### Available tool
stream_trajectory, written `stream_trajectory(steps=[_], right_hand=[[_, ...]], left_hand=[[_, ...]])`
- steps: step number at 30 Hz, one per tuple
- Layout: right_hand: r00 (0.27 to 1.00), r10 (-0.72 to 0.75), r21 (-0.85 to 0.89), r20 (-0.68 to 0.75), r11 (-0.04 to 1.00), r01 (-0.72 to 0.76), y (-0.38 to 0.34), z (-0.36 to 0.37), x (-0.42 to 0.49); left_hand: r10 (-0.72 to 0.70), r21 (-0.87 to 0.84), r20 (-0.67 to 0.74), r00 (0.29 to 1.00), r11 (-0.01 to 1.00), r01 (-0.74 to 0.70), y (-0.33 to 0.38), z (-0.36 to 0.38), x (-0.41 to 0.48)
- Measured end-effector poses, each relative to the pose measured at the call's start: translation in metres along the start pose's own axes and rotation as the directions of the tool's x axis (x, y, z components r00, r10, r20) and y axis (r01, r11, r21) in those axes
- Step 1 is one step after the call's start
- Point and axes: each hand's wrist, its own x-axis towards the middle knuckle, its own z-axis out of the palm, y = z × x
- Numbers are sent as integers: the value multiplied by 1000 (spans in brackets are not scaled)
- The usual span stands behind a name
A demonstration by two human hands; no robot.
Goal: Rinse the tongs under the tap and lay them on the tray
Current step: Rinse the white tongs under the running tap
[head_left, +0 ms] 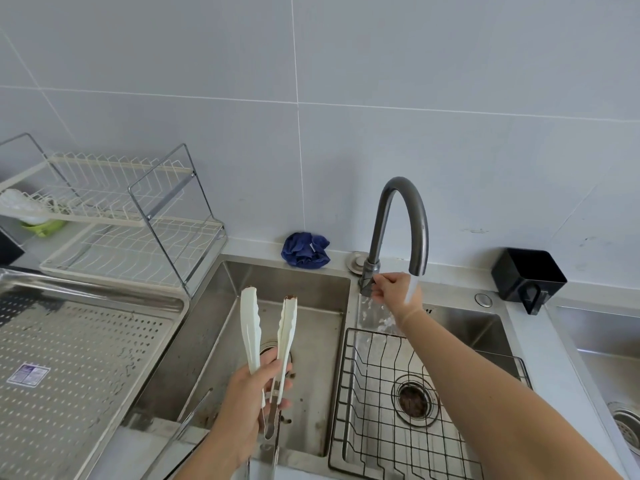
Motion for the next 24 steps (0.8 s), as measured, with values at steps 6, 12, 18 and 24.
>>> stream_trajectory(steps=[6,12,18,24], right_hand=[[1000,28,40,5,999,-28,-2,-3,1],[999,24,20,23,999,-25,0,-2,4],[997,63,118,44,991,-67,-4,-5,3],[993,101,146,61,983,-109,-4,-5,5]], left_hand=[[-16,-15,20,1000,1000,17,0,7,2],[-4,2,37,999,1000,4,-1,9,3],[-3,31,47,999,1000,2,-4,10,2],[-1,53,61,998,999,-2,-2,12,-1]])
